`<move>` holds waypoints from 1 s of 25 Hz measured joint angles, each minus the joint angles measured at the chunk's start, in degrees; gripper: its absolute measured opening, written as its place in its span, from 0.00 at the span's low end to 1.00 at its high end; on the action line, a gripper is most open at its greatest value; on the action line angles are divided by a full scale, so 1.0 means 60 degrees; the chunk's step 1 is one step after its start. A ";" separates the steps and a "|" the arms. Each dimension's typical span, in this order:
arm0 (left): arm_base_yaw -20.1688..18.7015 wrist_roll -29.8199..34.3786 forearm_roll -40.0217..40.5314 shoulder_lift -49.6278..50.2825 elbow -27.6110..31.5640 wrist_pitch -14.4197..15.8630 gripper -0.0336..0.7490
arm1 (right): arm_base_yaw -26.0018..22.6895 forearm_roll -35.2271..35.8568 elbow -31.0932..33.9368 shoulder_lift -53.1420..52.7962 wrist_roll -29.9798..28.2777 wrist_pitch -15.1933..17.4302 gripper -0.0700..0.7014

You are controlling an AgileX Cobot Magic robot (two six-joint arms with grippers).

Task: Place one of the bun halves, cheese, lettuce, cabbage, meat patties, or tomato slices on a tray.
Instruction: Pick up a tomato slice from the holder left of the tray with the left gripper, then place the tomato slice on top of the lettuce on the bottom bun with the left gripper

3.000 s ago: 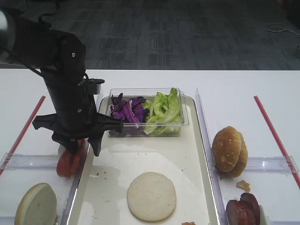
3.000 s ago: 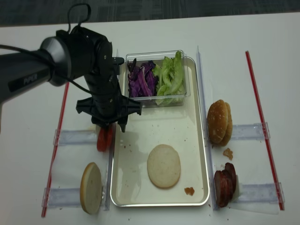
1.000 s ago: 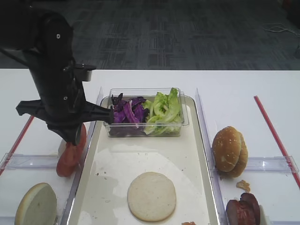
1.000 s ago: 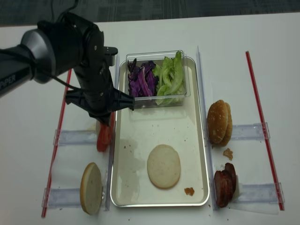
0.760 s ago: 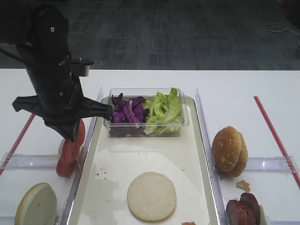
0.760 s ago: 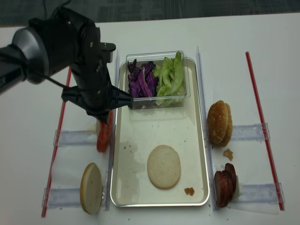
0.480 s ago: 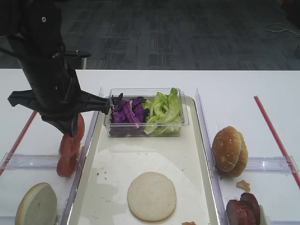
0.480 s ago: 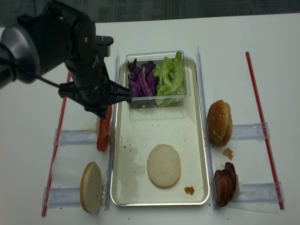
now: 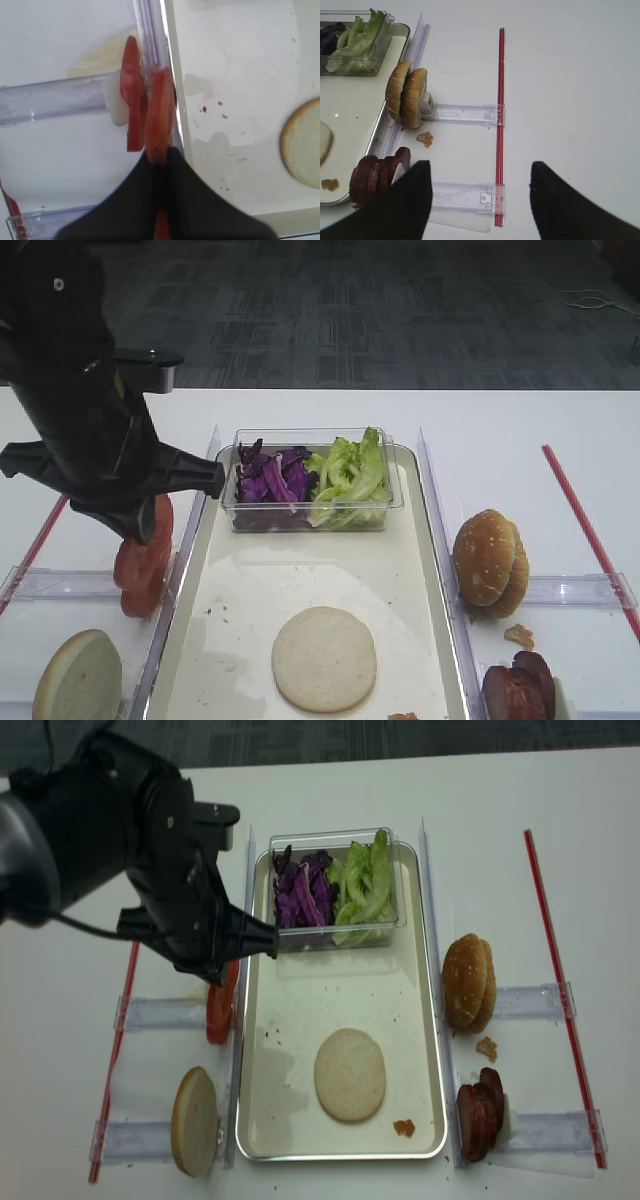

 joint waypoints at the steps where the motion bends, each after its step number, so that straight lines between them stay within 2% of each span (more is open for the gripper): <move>1: 0.0000 -0.0024 -0.0041 -0.0113 0.0172 -0.0053 0.04 | 0.0000 0.0000 0.0000 0.0000 0.0000 0.0000 0.71; 5: -0.0020 -0.0046 -0.0287 -0.0627 0.0768 -0.0436 0.04 | 0.0000 0.0000 0.0000 0.0000 0.0000 0.0000 0.71; 12: -0.0241 -0.0073 -0.0548 -0.0963 0.1353 -0.0714 0.04 | 0.0000 0.0000 0.0000 0.0000 0.0000 0.0000 0.71; 21: -0.0773 -0.0090 -0.2077 -0.0963 0.1569 -0.2017 0.04 | 0.0000 0.0000 0.0000 0.0000 0.0000 0.0000 0.71; 25: -0.0836 0.0638 -0.3249 -0.0963 0.1575 -0.2578 0.04 | 0.0000 0.0000 0.0000 0.0000 0.0000 0.0000 0.71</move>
